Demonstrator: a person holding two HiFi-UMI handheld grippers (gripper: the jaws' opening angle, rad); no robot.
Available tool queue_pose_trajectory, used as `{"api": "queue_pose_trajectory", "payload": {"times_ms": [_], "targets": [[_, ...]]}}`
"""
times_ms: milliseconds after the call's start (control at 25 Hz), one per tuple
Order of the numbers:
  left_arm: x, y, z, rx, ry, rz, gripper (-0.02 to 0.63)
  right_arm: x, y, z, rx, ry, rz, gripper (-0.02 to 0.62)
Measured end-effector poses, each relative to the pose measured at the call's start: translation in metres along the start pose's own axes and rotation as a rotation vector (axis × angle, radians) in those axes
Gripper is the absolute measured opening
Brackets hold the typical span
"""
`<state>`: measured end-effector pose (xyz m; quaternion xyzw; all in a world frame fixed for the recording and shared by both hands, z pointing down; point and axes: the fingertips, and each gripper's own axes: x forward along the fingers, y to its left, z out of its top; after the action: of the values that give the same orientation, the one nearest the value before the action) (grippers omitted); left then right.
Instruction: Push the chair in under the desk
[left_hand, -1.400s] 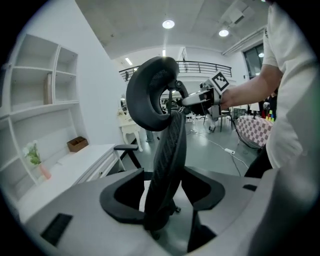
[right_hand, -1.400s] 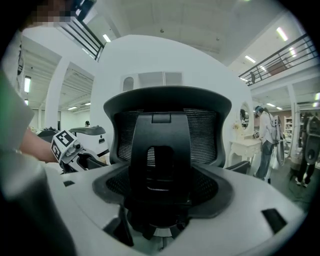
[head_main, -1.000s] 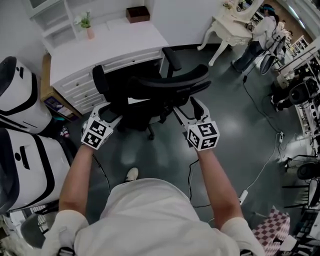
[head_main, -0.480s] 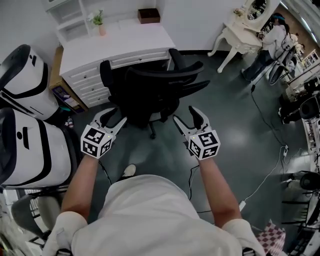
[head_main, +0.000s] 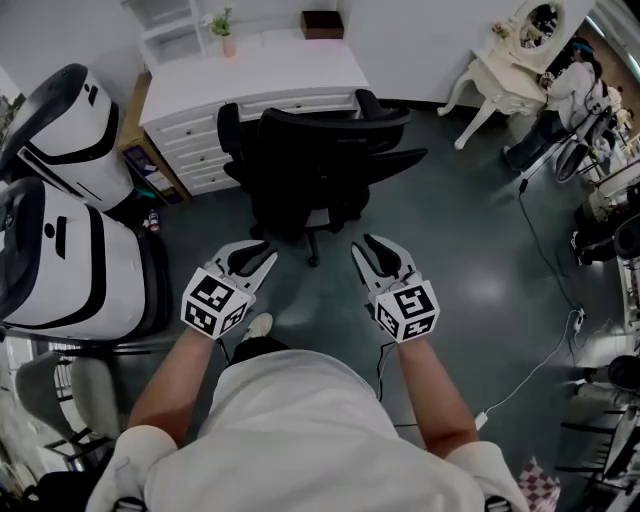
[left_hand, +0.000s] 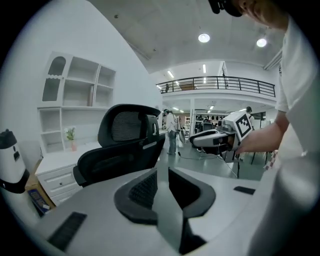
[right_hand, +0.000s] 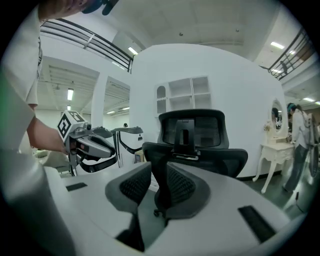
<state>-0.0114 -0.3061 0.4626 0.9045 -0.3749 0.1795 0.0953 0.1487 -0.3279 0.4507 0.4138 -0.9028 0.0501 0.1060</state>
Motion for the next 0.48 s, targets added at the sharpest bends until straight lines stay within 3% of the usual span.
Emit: {"api": "queue_pose_trajectory", "payload": {"times_ms": [160, 280, 480], "targets": [[-0.01, -0.045, -0.01, -0.023, -0.022, -0.066, 0.017, -0.025, 0.02, -0.02, -0.002, 0.032, 0.045, 0.028], [-0.021, -0.074, -0.018, -0.043, -0.029, -0.106, 0.003, -0.041, 0.034, -0.031, 0.02, 0.046, 0.072, 0.014], [-0.042, -0.104, -0.028, -0.103, -0.031, -0.106, -0.003, -0.067, 0.058, -0.04, 0.017, 0.057, 0.117, 0.009]]}}
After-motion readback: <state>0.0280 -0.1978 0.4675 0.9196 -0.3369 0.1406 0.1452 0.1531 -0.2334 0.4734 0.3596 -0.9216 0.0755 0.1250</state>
